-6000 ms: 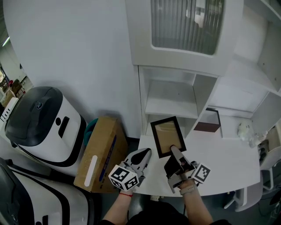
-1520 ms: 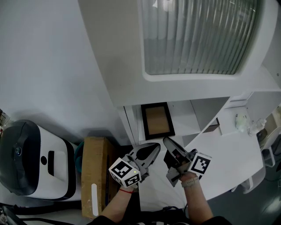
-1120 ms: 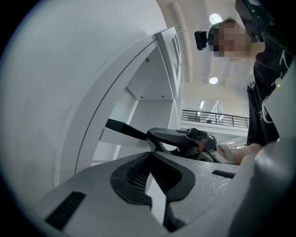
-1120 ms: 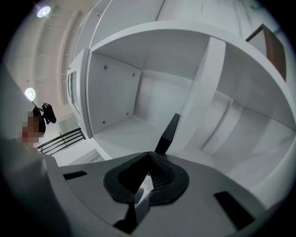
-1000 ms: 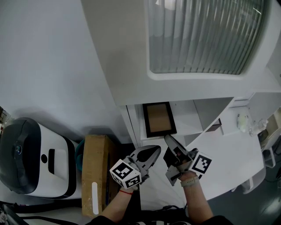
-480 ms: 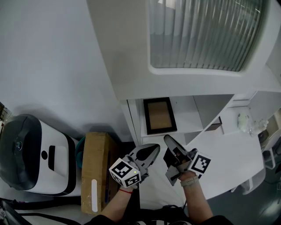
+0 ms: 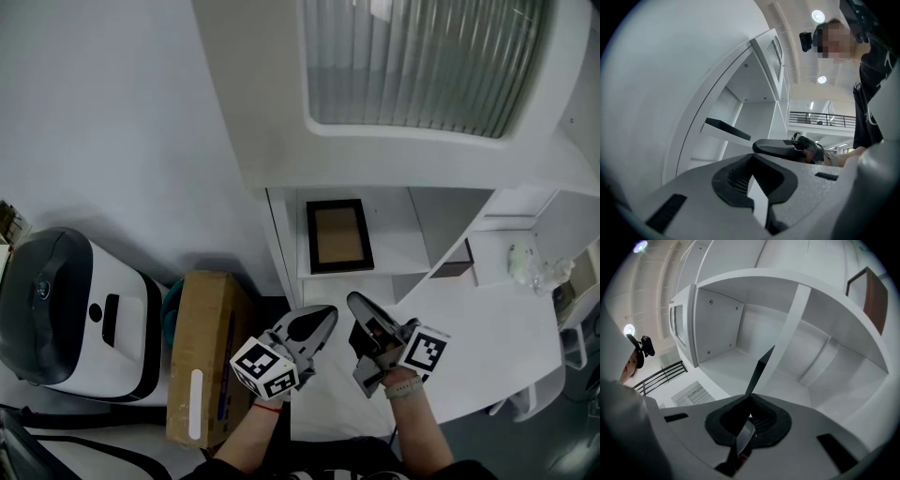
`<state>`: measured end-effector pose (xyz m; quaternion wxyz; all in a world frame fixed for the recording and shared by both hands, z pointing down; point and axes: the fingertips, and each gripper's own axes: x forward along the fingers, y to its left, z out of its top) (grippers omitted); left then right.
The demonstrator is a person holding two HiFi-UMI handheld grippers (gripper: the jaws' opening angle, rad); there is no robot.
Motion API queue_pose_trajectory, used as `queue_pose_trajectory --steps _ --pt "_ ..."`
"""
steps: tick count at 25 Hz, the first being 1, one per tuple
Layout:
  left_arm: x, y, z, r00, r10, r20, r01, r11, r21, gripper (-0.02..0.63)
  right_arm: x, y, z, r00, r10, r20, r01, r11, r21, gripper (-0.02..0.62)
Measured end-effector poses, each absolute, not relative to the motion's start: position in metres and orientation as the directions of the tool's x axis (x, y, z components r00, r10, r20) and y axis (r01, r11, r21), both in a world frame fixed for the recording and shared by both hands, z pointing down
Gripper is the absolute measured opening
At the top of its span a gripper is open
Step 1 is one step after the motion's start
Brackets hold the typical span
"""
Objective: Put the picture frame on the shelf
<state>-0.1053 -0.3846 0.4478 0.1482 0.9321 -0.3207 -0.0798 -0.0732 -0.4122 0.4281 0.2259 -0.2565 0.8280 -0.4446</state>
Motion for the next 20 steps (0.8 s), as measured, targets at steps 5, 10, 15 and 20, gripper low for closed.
queue_pose_trajectory --steps 5,10,15,20 --pt "-0.103 -0.371 0.451 0.743 -0.667 -0.055 -0.616 -0.714 0.334 0.005 -0.067 -0.394 0.439 -0.799 -0.593 -0.103 -0.252 0.485 -0.837 0.004" --pt "-0.096 -0.352 0.456 0.71 -0.702 -0.055 -0.648 -0.683 0.336 0.005 -0.06 -0.373 0.449 -0.827 -0.556 -0.081 -0.247 0.489 -0.837 0.003" --pt "-0.093 -0.331 0.46 0.672 -0.739 -0.055 -0.682 -0.646 0.344 0.004 -0.059 -0.351 0.454 -0.857 -0.513 -0.045 -0.26 0.507 -0.822 0.005" --pt "-0.09 -0.313 0.457 0.642 -0.764 -0.062 -0.707 -0.621 0.338 0.005 -0.057 -0.331 0.455 -0.88 -0.475 -0.029 -0.267 0.543 -0.796 0.004"
